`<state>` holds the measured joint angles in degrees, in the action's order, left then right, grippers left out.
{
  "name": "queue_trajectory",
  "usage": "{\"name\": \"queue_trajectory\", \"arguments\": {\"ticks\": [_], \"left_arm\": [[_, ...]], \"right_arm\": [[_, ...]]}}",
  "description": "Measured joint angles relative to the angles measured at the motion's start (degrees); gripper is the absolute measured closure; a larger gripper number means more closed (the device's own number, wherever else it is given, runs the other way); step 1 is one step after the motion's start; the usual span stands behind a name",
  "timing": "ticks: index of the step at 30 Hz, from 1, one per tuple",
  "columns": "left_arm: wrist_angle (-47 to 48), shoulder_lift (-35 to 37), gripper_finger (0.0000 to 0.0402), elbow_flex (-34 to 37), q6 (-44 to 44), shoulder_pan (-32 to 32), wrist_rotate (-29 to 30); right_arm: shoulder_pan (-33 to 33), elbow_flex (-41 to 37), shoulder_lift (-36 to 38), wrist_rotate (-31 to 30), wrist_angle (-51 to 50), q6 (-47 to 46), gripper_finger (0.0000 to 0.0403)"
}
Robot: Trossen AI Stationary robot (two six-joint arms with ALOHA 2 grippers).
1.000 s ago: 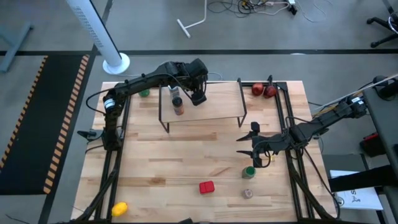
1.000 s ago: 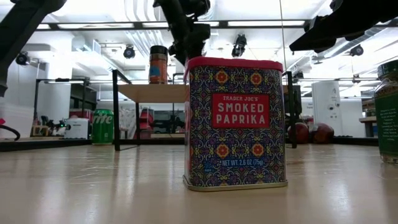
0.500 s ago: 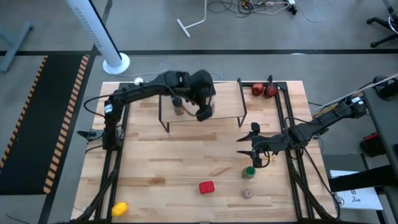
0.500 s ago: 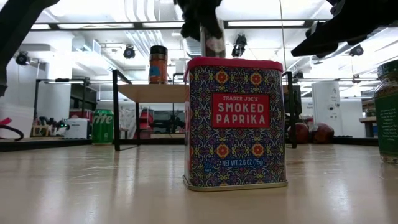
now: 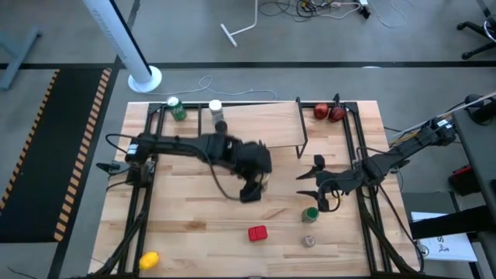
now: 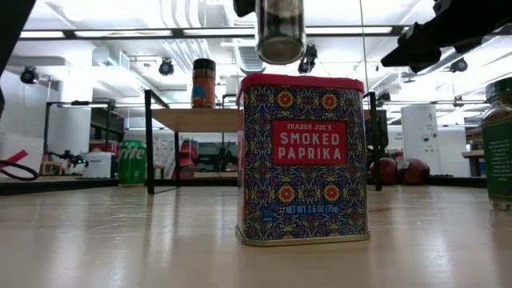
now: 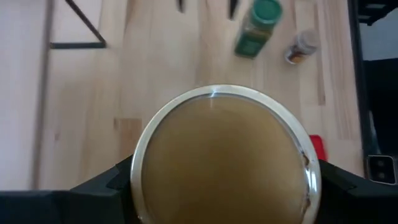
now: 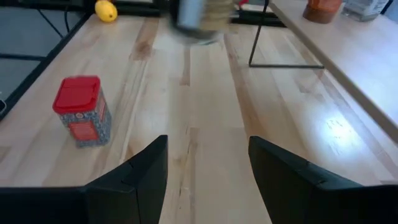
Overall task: Shelf spices
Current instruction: Remove the brown seasoning bottle from the shelf
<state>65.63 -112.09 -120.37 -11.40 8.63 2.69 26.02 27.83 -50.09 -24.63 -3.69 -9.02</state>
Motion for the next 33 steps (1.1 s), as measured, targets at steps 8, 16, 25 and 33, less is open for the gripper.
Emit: {"name": "queue_trajectory", "arguments": {"ticks": [8, 16, 25, 33], "left_arm": [[-1.17, 0.02, 0.0137, 4.31, -8.04, 7.14, 2.75], [-4.90, 0.02, 0.0136, 12.84, -12.30, 11.33, 2.89], [-18.98, 0.02, 0.0135, 23.59, -12.67, 11.69, 6.68], [-23.67, 0.02, 0.0131, 27.80, -9.00, 11.59, 15.31]], "right_arm": [[0.00, 0.00, 2.35, -0.04, -2.16, -0.24, 0.0204], [-0.02, 0.00, 2.79, -1.39, -2.09, 0.12, 0.0204], [-0.02, 0.00, 2.78, -1.46, -2.01, 0.24, 0.0204], [-0.02, 0.00, 2.76, -1.46, -2.01, 0.92, 0.0204]]}}
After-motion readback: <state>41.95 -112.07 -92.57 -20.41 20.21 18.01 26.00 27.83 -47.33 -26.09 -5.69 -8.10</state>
